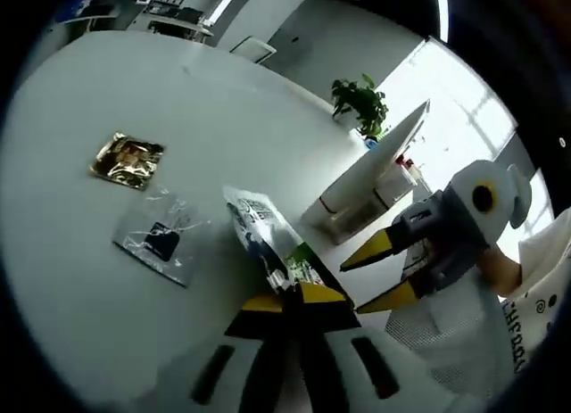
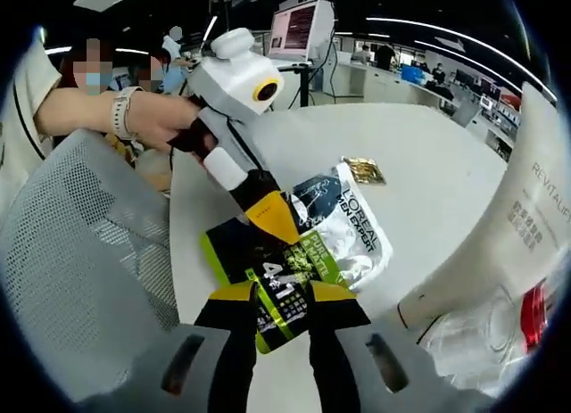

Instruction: Arrange the skincare products in the storage area until every visible bottle or jar stands upright without overlapping.

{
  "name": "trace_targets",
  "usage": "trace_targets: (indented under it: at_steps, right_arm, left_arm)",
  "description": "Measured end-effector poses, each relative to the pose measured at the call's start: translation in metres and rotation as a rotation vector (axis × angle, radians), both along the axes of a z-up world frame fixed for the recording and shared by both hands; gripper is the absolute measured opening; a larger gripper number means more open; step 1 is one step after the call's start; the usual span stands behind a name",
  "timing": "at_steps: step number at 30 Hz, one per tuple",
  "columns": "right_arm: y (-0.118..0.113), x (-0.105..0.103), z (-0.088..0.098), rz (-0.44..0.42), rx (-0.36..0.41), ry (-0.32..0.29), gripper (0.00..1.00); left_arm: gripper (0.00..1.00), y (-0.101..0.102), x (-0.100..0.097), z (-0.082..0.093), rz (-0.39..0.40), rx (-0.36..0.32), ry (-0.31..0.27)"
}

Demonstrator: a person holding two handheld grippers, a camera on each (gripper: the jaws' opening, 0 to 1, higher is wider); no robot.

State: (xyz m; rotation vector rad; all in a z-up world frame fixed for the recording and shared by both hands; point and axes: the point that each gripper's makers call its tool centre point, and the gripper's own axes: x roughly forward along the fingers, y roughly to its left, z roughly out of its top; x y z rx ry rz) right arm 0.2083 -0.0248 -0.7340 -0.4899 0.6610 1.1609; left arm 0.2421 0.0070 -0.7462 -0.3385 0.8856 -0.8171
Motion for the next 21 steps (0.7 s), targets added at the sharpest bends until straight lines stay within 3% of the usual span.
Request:
trace_targets:
  at_steps: [6,21]
  right_arm:
    - [-0.002,-0.005,-0.015,0.053,-0.103,-0.036,0.22]
    - [-0.007,-0.005,-0.029,0.039,-0.136,-0.012,0.2]
  left_arm:
    - [0.0,-0.003,0.0,-0.003,-0.028,0.04,-0.046]
    - [0.02,-0.007,0.002,-0.007,-0.144,0.18,-0.221]
